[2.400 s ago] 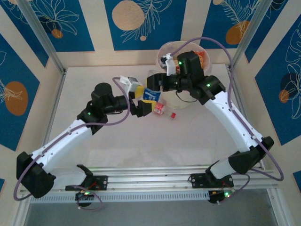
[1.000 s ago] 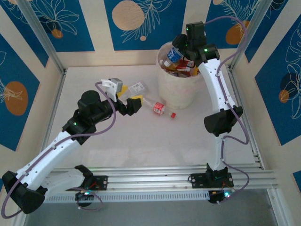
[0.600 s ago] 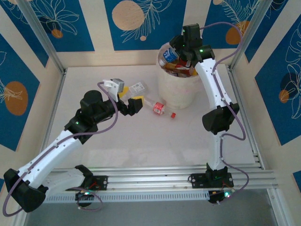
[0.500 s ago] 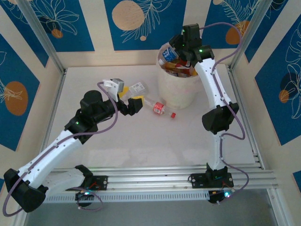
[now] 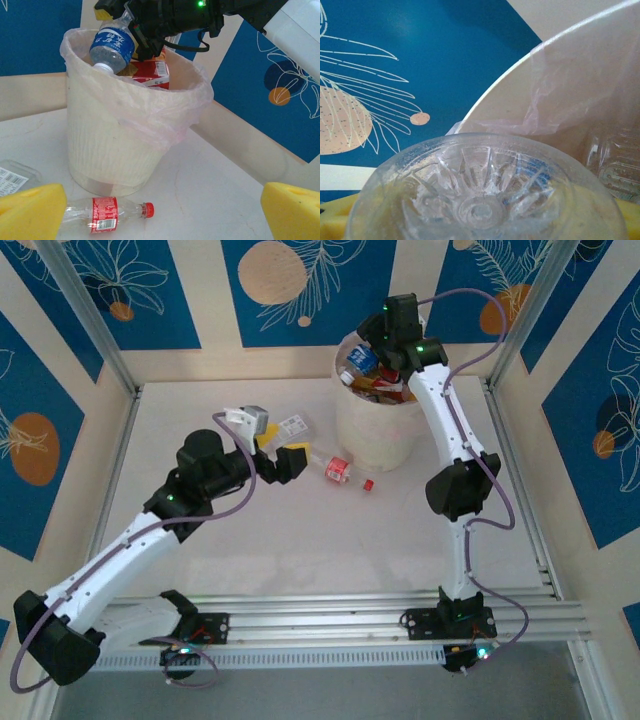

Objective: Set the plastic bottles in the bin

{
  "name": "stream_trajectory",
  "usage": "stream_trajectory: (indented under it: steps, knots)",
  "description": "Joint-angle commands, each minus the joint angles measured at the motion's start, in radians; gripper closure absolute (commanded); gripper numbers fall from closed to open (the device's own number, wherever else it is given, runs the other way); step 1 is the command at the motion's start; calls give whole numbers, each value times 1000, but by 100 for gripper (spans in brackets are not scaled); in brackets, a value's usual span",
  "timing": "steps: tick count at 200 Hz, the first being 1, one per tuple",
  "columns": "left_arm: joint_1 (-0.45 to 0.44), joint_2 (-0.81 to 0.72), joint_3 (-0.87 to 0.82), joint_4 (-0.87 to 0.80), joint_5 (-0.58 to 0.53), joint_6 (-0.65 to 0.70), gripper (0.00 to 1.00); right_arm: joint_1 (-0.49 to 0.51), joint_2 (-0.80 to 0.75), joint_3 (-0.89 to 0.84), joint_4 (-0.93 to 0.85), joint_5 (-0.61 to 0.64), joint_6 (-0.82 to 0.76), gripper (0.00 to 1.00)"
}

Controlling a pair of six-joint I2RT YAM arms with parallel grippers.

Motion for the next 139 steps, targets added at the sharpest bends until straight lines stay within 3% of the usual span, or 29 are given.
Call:
stream_trajectory:
  steps: [1, 49, 139]
  knots:
    - [-10, 1, -9, 51, 25, -17, 1, -7, 23, 27, -22, 55, -6, 30]
    - [-10, 4, -5, 50, 26, -14, 1, -15, 7, 23, -124, 67, -7, 13]
    - [-10, 9, -4, 51, 28, -13, 1, -16, -44, 102, -146, 90, -244, 14]
